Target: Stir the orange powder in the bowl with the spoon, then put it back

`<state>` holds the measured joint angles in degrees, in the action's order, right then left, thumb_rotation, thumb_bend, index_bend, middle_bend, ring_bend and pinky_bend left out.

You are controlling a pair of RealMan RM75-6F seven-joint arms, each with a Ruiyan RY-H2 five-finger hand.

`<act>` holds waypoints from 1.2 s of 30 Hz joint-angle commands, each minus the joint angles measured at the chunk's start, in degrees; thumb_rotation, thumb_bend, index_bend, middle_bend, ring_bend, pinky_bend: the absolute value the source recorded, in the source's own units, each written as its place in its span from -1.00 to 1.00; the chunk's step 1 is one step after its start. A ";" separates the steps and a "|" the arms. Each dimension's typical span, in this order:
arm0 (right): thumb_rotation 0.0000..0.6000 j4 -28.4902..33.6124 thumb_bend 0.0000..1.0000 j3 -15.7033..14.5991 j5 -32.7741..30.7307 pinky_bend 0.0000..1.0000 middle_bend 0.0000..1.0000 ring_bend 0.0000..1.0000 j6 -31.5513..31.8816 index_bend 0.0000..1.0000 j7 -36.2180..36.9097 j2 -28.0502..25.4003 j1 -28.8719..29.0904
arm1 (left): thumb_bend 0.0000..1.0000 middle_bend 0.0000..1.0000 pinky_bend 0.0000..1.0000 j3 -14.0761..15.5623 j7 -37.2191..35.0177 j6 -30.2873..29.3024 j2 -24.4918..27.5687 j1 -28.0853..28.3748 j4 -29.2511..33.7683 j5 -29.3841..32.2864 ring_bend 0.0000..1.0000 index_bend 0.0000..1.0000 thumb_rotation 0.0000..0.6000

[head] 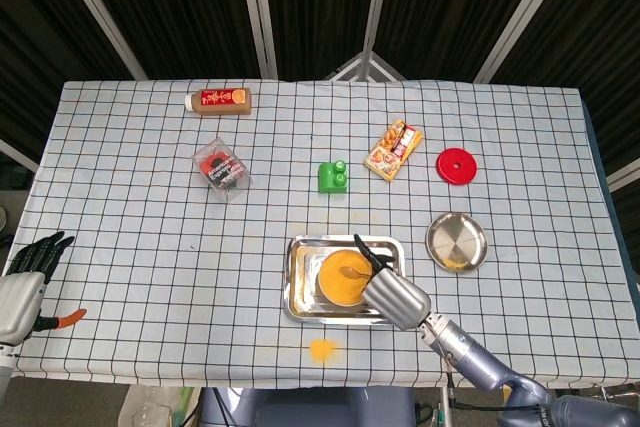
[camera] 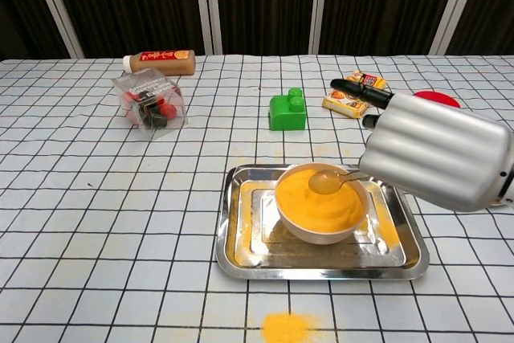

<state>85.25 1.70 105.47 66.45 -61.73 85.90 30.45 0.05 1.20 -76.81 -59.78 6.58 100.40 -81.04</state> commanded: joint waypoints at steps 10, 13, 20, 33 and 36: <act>1.00 -3.73 0.88 0.61 -2.16 -0.95 0.66 0.12 0.64 0.90 0.58 0.02 -1.03 | -1.00 -1.00 -1.00 0.06 0.06 0.16 -0.03 0.05 -0.01 0.05 -1.00 -1.00 1.00; 1.00 -4.45 0.88 0.13 -1.98 -0.95 0.66 0.12 0.77 0.90 1.15 0.43 -1.18 | -1.00 -1.00 -1.00 0.07 0.12 0.15 -0.03 0.04 0.02 0.04 -1.00 -1.00 1.00; 1.00 -5.30 0.88 -0.49 -1.06 -0.95 0.66 0.12 1.25 0.90 1.94 1.45 -1.13 | -1.00 -1.00 -1.00 0.05 0.07 0.08 -0.02 0.03 0.06 0.03 -1.00 -1.00 1.00; 1.00 -5.36 0.88 -1.66 -0.55 -0.95 0.66 0.12 0.87 0.90 2.30 1.76 -1.35 | -1.00 -1.00 -1.00 0.09 -0.06 0.18 0.01 0.05 0.07 0.01 -1.00 -1.00 1.00; 1.00 -4.75 0.88 -2.32 0.03 -0.95 0.66 0.12 0.64 0.90 2.74 1.84 -1.30 | -1.00 -1.00 -1.00 0.07 -0.02 0.19 0.00 0.07 0.09 0.04 -1.00 -1.00 1.00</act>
<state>80.38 -0.51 105.38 67.15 -59.10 87.70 29.14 0.11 1.17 -76.62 -59.78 6.64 100.48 -81.00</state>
